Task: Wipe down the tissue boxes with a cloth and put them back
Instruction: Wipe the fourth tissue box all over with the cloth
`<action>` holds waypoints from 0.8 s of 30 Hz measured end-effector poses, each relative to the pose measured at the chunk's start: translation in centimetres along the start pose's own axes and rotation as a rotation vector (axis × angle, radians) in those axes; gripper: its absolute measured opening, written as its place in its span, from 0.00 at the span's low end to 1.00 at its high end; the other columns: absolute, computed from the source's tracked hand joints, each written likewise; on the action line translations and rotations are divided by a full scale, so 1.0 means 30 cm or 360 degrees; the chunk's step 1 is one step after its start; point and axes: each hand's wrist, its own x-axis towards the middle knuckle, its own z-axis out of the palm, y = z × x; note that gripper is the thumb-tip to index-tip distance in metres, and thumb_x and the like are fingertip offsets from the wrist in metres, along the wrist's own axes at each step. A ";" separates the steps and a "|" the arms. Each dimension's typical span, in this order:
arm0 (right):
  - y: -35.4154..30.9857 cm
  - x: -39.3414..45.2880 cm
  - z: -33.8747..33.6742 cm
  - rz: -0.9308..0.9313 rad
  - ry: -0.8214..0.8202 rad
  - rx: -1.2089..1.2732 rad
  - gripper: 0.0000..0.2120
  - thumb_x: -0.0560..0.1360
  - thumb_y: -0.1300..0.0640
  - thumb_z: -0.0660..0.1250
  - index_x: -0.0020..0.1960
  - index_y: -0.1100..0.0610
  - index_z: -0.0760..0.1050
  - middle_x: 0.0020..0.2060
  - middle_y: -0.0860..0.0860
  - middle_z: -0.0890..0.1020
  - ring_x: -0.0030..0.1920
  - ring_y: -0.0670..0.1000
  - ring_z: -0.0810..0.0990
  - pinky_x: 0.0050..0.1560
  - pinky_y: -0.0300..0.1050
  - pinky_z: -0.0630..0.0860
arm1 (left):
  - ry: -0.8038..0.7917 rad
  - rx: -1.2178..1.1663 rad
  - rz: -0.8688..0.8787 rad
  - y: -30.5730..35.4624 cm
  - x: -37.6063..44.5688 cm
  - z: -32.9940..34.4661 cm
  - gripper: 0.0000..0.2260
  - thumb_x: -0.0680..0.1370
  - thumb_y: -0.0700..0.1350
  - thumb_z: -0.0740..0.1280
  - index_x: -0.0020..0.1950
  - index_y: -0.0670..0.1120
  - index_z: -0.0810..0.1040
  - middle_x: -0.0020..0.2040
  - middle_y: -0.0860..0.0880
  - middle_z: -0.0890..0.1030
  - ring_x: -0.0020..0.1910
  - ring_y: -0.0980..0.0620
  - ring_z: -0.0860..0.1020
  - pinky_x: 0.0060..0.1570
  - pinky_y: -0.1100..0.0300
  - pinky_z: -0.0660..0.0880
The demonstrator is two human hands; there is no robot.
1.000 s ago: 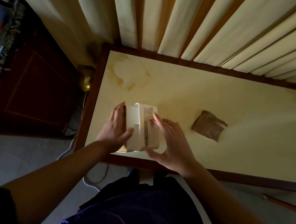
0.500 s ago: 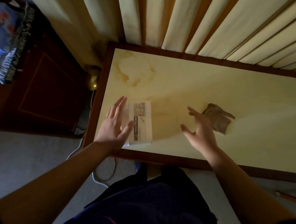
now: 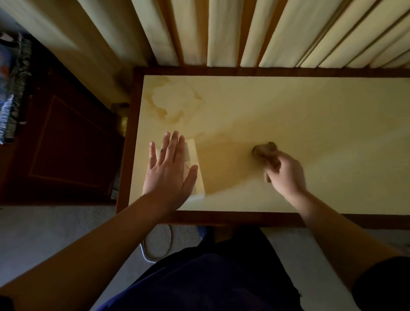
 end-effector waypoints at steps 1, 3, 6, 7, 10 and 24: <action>-0.053 -0.024 0.018 0.0095 -0.0004 0.0276 0.02 0.79 0.57 0.74 0.51 0.56 0.83 0.31 0.43 0.83 0.33 0.40 0.83 0.40 0.37 0.78 | -0.0004 0.0033 0.0001 0.011 0.001 0.002 0.36 0.83 0.62 0.46 0.84 0.40 0.50 0.85 0.42 0.48 0.84 0.46 0.41 0.81 0.43 0.37; -0.159 -0.073 0.058 0.0252 -0.0024 0.0739 0.01 0.80 0.58 0.74 0.50 0.53 0.84 0.31 0.44 0.84 0.30 0.41 0.82 0.34 0.40 0.79 | 0.0003 0.0056 0.0007 0.036 0.008 0.010 0.37 0.83 0.62 0.47 0.84 0.39 0.49 0.85 0.42 0.49 0.84 0.45 0.42 0.82 0.44 0.39; -0.287 -0.128 0.125 0.0417 -0.0178 0.1228 0.04 0.80 0.59 0.74 0.52 0.51 0.84 0.35 0.48 0.87 0.35 0.48 0.86 0.35 0.45 0.82 | 0.0021 0.0028 -0.0045 0.073 0.024 0.028 0.37 0.83 0.62 0.46 0.84 0.39 0.50 0.85 0.41 0.50 0.84 0.45 0.44 0.82 0.45 0.40; -0.324 -0.139 0.148 0.0446 -0.0235 0.1389 0.04 0.80 0.60 0.74 0.52 0.52 0.84 0.37 0.49 0.88 0.36 0.50 0.87 0.38 0.48 0.84 | 0.0034 0.0011 -0.0068 0.082 0.027 0.032 0.36 0.83 0.61 0.46 0.84 0.39 0.51 0.85 0.41 0.50 0.84 0.45 0.44 0.82 0.46 0.39; -0.418 -0.163 0.203 0.0481 -0.0334 0.1792 0.07 0.80 0.65 0.73 0.53 0.54 0.84 0.38 0.53 0.88 0.36 0.52 0.86 0.39 0.49 0.83 | 0.0128 -0.0053 -0.0076 0.087 0.024 0.045 0.34 0.84 0.59 0.48 0.84 0.39 0.54 0.84 0.41 0.54 0.84 0.45 0.48 0.82 0.46 0.42; -0.352 -0.206 0.274 -0.0424 -0.0641 0.1372 0.29 0.82 0.64 0.62 0.83 0.57 0.64 0.81 0.52 0.67 0.82 0.50 0.63 0.81 0.54 0.62 | 0.0251 -0.0111 -0.0086 0.091 0.026 0.052 0.29 0.85 0.52 0.50 0.83 0.40 0.59 0.84 0.45 0.59 0.84 0.49 0.53 0.82 0.48 0.47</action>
